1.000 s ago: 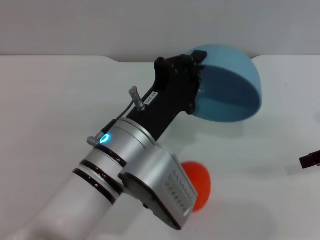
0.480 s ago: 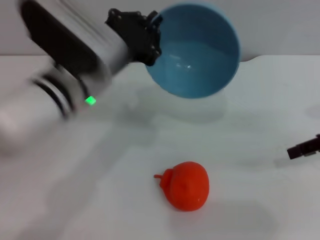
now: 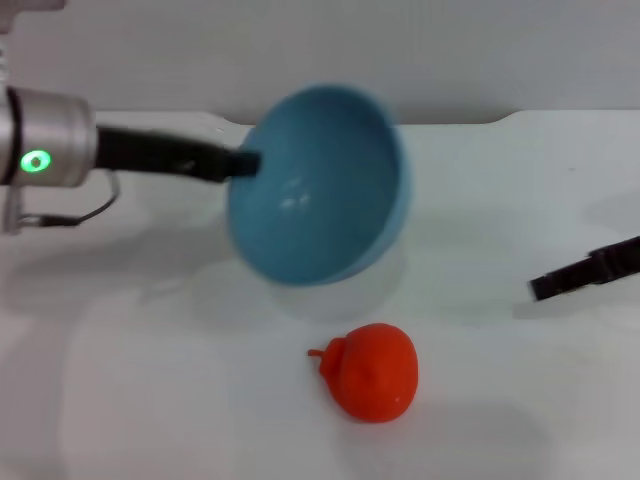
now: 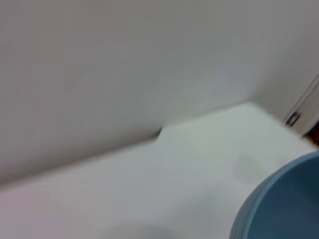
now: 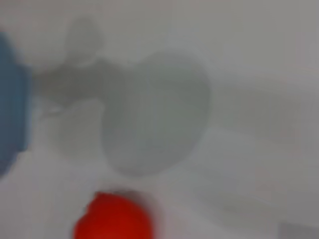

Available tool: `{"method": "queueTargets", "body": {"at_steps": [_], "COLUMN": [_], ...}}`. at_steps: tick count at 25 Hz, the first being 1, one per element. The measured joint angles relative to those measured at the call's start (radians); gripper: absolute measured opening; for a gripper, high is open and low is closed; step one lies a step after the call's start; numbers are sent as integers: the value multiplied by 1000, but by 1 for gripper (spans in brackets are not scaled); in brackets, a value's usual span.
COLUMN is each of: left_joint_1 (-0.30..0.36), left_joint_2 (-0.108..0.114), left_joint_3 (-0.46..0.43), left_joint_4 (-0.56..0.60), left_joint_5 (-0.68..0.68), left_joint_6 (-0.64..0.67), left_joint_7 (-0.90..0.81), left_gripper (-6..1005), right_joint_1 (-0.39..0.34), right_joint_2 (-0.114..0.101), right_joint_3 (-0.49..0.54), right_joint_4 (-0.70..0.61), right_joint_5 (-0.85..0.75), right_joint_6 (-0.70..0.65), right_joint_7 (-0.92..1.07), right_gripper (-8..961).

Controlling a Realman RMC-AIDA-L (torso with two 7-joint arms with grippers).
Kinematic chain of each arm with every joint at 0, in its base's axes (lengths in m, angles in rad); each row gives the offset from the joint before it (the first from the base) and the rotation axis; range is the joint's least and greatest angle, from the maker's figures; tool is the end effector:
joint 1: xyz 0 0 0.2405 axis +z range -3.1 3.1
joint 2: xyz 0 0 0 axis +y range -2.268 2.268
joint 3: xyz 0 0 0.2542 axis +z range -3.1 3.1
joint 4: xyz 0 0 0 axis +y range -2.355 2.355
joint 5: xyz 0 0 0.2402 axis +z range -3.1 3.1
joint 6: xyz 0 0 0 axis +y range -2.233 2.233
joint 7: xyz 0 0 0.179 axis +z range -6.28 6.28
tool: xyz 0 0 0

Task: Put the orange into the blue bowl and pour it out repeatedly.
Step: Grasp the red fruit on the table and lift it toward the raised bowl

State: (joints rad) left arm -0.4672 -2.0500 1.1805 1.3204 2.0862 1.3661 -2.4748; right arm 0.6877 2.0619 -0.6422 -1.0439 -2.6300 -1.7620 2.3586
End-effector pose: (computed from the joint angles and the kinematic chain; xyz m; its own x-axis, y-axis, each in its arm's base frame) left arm -0.1737 0.4080 0.0112 0.6474 0.6745 0.3548 0.7579 -0.6188 -0.2067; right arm 0.2627 0.3833 0.0353 0.4539 -0.8880 -0.0738 -0.8796 -0.4333 -0.1964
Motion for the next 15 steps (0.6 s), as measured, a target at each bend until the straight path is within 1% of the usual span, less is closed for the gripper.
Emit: {"method": "queueTargets", "body": {"at_steps": [2, 4, 5, 7, 8, 9, 10, 13, 15], "left_joint_1": [-11, -15, -14, -3, 14, 14, 26, 52, 63], "left_joint_2": [6, 9, 9, 2, -3, -3, -4, -4, -4], "left_joint_3": [-34, -52, -60, -79, -91, -91, -93, -91, -95], "left_joint_4": [17, 37, 47, 72, 98, 98, 114, 149, 164], "left_joint_5": [113, 203, 238, 285, 303, 303, 307, 310, 315], "left_joint_6": [98, 172, 199, 235, 259, 259, 267, 276, 281], "left_joint_7": [-82, -129, -142, -151, -157, -157, -162, -179, -185], "left_gripper": [-2, -2, -2, -2, -2, -1, -1, -1, -1], "right_joint_1": [15, 21, 21, 22, 22, 22, 22, 28, 48], "right_joint_2": [1, 2, 3, 4, 4, 4, 6, 9, 11], "right_joint_3": [-13, -44, -68, -120, -149, -177, -228, -324, -392], "right_joint_4": [53, 85, 97, 116, 122, 128, 140, 171, 213], "right_joint_5": [50, 91, 119, 171, 199, 227, 277, 340, 362], "right_joint_6": [3, 21, 41, 80, 94, 101, 109, 149, 204], "right_joint_7": [-87, -151, -180, -221, -240, -263, -301, -342, -343], "right_gripper": [499, 499, 499, 500, 500, 506, 512, 529, 567]}}
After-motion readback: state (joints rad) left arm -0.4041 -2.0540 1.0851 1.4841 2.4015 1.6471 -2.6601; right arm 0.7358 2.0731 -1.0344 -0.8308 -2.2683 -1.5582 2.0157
